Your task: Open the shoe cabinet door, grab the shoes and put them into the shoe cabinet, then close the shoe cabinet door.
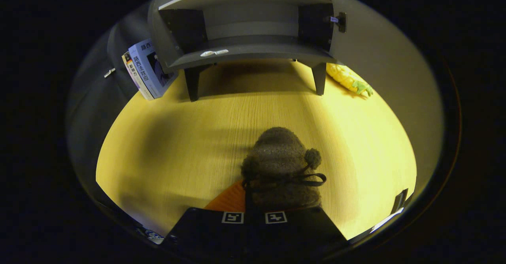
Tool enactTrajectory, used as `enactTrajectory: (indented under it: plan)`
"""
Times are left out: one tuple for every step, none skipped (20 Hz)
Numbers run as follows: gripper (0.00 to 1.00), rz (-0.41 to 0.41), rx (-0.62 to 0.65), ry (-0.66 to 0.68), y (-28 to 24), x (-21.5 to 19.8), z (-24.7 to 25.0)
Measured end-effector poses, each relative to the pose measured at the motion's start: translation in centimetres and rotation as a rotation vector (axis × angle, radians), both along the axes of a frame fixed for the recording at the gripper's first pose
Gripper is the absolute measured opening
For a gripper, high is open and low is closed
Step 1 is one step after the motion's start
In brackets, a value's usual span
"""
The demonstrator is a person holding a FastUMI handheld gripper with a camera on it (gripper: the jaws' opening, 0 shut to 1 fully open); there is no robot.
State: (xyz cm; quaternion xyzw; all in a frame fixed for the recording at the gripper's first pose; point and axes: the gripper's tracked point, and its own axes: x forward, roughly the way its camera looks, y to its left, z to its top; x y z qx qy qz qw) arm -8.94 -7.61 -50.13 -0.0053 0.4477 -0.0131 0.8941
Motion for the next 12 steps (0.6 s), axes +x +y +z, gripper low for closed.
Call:
enactTrajectory:
  plan:
    - [0.05, 0.010, 0.006, -0.014, 0.1, -0.2, 1.4]
    - [0.05, 0.023, 0.010, -0.028, 0.2, -0.3, 2.9]
    - [0.05, 0.041, 0.017, -0.042, 0.4, -0.6, 4.6]
    - [0.05, 0.062, 0.025, -0.063, 0.6, -0.6, 6.4]
    - [0.05, 0.085, 0.029, -0.085, 0.9, -0.9, 8.4]
    - [0.05, 0.108, 0.034, -0.109, 1.1, -1.0, 10.5]
    - [0.05, 0.136, 0.043, -0.141, 1.3, -1.4, 13.3]
    - [0.05, 0.155, 0.048, -0.163, 1.6, -1.5, 15.0]
    - [0.05, 0.183, 0.054, -0.190, 1.9, -1.7, 17.1]
    - [0.05, 0.212, 0.060, -0.219, 2.4, -1.8, 19.2]
    - [0.05, 0.241, 0.058, -0.252, 2.9, -1.9, 21.1]
    - [0.05, 0.261, 0.047, -0.276, 3.2, -1.8, 22.8]
